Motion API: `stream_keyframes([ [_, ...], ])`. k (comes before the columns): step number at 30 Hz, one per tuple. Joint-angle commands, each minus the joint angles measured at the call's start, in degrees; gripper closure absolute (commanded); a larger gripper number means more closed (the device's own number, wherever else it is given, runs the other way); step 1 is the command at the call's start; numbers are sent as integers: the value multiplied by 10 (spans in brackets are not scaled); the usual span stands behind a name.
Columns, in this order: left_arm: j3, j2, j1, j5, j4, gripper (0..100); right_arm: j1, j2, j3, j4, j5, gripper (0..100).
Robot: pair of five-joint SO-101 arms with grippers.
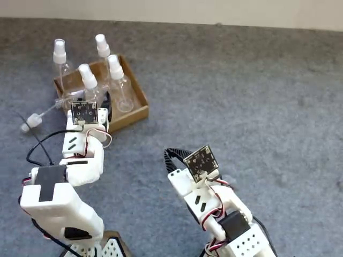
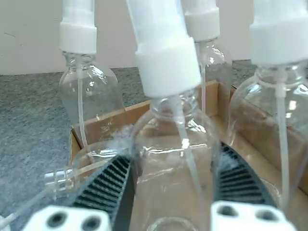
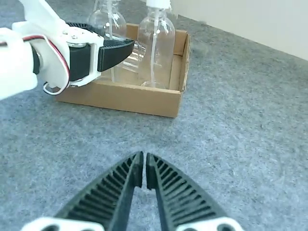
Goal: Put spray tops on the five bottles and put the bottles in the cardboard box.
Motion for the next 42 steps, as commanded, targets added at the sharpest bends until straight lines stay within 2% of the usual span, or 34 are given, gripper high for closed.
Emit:
stream_keyframes([
  [1, 7, 3, 1, -4, -5, 790, 7, 0, 82, 6, 4, 984],
  [4, 21, 3, 2, -4, -5, 704, 7, 0, 82, 6, 4, 984],
  [6, 22, 3, 0, -4, -5, 681, 7, 0, 82, 6, 4, 984],
  [35, 22, 2, 0, -6, -4, 677, 7, 0, 82, 6, 4, 984],
  [42, 22, 1, -18, -6, -4, 677, 7, 0, 82, 6, 4, 984],
])
